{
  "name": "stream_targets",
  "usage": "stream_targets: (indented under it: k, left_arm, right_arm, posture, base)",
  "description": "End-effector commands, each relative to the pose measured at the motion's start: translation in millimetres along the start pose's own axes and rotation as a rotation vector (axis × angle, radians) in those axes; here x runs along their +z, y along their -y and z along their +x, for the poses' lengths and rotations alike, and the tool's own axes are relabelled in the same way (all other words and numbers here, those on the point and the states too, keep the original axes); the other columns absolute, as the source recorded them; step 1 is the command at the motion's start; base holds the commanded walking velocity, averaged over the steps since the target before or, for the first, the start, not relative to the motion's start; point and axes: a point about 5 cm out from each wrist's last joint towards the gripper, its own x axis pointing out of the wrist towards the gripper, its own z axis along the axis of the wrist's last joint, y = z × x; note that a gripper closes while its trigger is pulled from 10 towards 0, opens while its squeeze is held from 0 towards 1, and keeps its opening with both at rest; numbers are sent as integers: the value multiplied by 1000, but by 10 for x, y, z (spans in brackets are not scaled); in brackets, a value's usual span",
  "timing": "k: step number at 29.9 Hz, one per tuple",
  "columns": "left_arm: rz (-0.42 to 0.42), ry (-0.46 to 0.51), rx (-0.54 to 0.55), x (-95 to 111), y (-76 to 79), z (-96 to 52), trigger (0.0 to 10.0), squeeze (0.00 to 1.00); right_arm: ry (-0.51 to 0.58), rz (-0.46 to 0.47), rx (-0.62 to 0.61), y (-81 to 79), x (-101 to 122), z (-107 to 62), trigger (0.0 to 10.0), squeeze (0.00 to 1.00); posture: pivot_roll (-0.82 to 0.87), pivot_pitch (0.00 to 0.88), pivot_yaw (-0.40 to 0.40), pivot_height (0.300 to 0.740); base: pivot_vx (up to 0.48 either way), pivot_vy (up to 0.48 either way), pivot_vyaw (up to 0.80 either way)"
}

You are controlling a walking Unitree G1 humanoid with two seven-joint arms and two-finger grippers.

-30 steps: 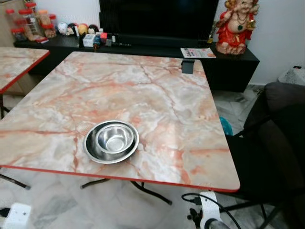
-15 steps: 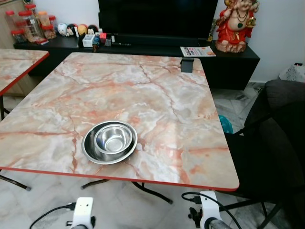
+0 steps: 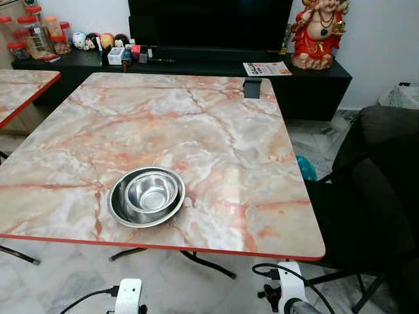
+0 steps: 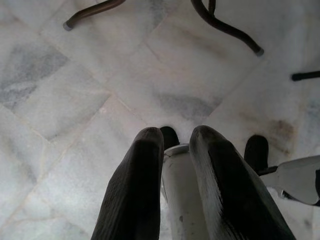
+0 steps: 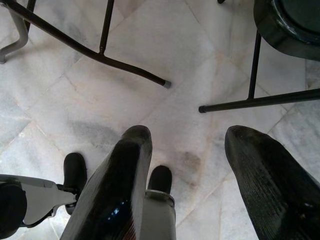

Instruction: Setting the table

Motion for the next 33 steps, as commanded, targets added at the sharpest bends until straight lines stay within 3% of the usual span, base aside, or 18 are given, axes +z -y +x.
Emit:
stream_targets:
  k: [1, 13, 20, 23, 33]
  left_arm:
    - [-10, 7, 17, 26, -11, 9, 10000, 0]
    - [-26, 2, 96, -54, -181, -28, 10000, 0]
    - [-40, -10, 107, -115, -194, -45, 10000, 0]
    - [-42, -20, 111, -147, -203, -55, 10000, 0]
    - [-31, -10, 118, -103, -252, -49, 10000, 0]
  right_arm:
    - [1, 11, -11, 31, -15, -7, 10000, 0]
    - [-3, 10, -24, 61, -47, -17, 10000, 0]
    - [0, 18, -23, 50, -54, -18, 10000, 0]
    - [-5, 37, -21, 32, -69, -18, 10000, 0]
    - [7, 34, -24, 13, -65, -17, 10000, 0]
  posture:
    - [-45, 0, -12, 732]
    - [-51, 0, 1, 732]
    - [-50, 0, 10, 732]
    - [-54, 0, 16, 732]
    - [-60, 0, 37, 732]
  base:
    - [0, 244, 0]
    - [0, 61, 0]
    - [0, 480, 0]
    - [0, 480, -800]
    - [0, 480, -151]
